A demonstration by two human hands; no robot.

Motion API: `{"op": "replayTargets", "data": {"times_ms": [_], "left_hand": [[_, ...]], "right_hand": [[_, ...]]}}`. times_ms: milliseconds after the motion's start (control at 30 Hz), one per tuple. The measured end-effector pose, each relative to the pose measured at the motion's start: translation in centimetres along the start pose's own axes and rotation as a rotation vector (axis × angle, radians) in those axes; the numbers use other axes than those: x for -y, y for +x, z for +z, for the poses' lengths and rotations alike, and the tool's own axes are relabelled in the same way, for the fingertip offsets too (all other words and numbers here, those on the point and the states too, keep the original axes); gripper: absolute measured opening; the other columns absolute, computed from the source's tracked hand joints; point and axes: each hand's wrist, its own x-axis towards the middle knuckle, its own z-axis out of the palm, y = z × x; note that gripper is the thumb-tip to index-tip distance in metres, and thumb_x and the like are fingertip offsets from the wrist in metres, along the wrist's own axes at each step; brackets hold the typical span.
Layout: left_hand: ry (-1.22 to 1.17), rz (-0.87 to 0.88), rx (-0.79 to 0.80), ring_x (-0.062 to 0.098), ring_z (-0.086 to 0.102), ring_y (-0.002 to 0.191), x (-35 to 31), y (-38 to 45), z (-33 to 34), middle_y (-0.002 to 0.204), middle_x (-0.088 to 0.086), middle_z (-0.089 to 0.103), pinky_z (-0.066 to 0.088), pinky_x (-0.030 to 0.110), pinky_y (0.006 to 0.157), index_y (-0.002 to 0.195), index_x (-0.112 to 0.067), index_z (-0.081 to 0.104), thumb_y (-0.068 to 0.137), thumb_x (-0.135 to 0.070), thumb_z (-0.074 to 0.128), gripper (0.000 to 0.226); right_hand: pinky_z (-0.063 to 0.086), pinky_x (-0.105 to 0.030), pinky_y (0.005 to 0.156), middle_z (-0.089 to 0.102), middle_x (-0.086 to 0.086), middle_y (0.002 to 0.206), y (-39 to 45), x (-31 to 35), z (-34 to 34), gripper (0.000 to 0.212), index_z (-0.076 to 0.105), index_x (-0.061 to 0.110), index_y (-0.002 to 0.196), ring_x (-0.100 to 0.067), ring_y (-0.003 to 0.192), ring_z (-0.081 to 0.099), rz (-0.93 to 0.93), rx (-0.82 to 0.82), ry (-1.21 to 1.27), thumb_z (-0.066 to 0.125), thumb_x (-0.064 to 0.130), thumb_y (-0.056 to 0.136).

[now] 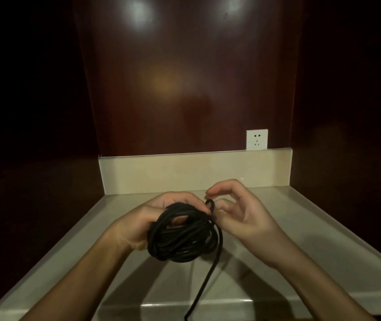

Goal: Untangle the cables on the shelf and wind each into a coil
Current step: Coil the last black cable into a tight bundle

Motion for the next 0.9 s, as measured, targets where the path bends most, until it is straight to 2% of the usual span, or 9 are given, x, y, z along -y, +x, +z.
{"op": "replayTargets", "data": {"times_ms": [67,133,233,333,433,500,633,800,900], "left_hand": [[-0.005,0.018,0.020,0.017,0.070,0.104,-0.1,0.0,0.1,0.116,0.007,0.071,0.054,0.023,0.089,0.126,-0.006,0.063,0.095,-0.001,0.045,0.036],[-0.085,0.019,0.051,0.024,0.067,0.111,-0.5,-0.1,-0.2,0.122,0.015,0.067,0.053,0.029,0.093,0.128,0.002,0.057,0.093,-0.004,0.041,0.039],[-0.227,-0.032,0.044,0.033,0.063,0.112,-0.4,-0.2,-0.1,0.123,0.024,0.063,0.051,0.038,0.096,0.130,0.009,0.052,0.096,-0.029,0.045,0.051],[0.006,-0.058,-0.176,0.025,0.068,0.104,-0.3,-0.2,0.5,0.112,0.013,0.070,0.053,0.032,0.089,0.118,-0.011,0.069,0.085,-0.057,0.067,0.057],[0.179,-0.047,-0.343,0.023,0.071,0.093,-0.7,-0.2,1.1,0.102,0.010,0.072,0.056,0.028,0.080,0.103,-0.020,0.076,0.069,-0.035,0.083,0.038],[0.204,-0.024,-0.387,0.022,0.072,0.088,-0.9,-0.3,1.3,0.099,0.010,0.073,0.056,0.026,0.075,0.099,-0.021,0.077,0.070,-0.022,0.072,0.029],[0.192,0.046,-0.419,0.019,0.072,0.081,-1.1,-0.9,1.5,0.093,0.005,0.073,0.056,0.024,0.069,0.093,-0.022,0.076,0.071,-0.024,0.063,0.025],[0.129,0.064,-0.436,0.022,0.071,0.078,-1.3,-1.4,0.9,0.087,0.006,0.071,0.060,0.031,0.070,0.091,-0.019,0.076,0.063,-0.037,0.083,0.034],[0.160,0.004,-0.497,0.022,0.071,0.076,-1.1,-1.1,1.0,0.085,0.009,0.071,0.057,0.027,0.064,0.086,-0.018,0.078,0.068,-0.020,0.066,0.022]], "right_hand": [[0.053,-0.032,0.080,0.055,-0.021,0.112,-0.1,-0.3,0.1,0.034,0.053,0.003,0.113,-0.021,0.086,0.064,0.018,-0.056,-0.016,0.067,0.006,0.082],[0.054,-0.031,0.080,0.055,-0.022,0.108,-0.3,-0.3,0.0,0.031,0.053,0.000,0.111,-0.022,0.084,0.066,0.040,-0.085,0.022,0.070,0.002,0.085],[0.055,-0.029,0.079,0.061,-0.013,0.097,-0.4,-0.4,0.2,0.028,0.058,0.000,0.106,-0.020,0.085,0.068,0.068,-0.070,0.071,0.070,0.008,0.081],[0.054,-0.024,0.077,0.067,-0.010,0.091,-0.4,-0.7,0.7,0.026,0.067,0.006,0.102,-0.015,0.085,0.066,0.043,-0.121,0.071,0.067,0.010,0.076],[0.054,-0.025,0.080,0.068,-0.016,0.095,-0.4,-0.5,0.9,0.024,0.074,0.019,0.097,-0.016,0.087,0.066,-0.008,-0.158,0.030,0.072,0.003,0.080],[0.055,-0.028,0.081,0.068,-0.015,0.095,-0.3,-0.3,0.8,0.021,0.074,0.019,0.100,-0.020,0.088,0.067,-0.020,-0.159,-0.004,0.072,0.006,0.084],[0.051,-0.046,0.082,0.064,-0.012,0.089,-0.3,-0.1,0.7,0.014,0.069,0.027,0.094,-0.033,0.088,0.061,-0.064,-0.079,-0.245,0.068,0.030,0.080],[0.057,-0.030,0.080,0.067,-0.006,0.091,-0.4,0.6,-0.4,0.004,0.065,0.020,0.091,-0.021,0.090,0.069,-0.179,-0.070,-0.178,0.065,0.022,0.088],[0.055,-0.026,0.077,0.069,-0.005,0.091,-0.3,0.3,-0.2,0.015,0.068,0.017,0.090,-0.021,0.089,0.069,-0.198,-0.150,-0.194,0.064,0.002,0.091]]}}
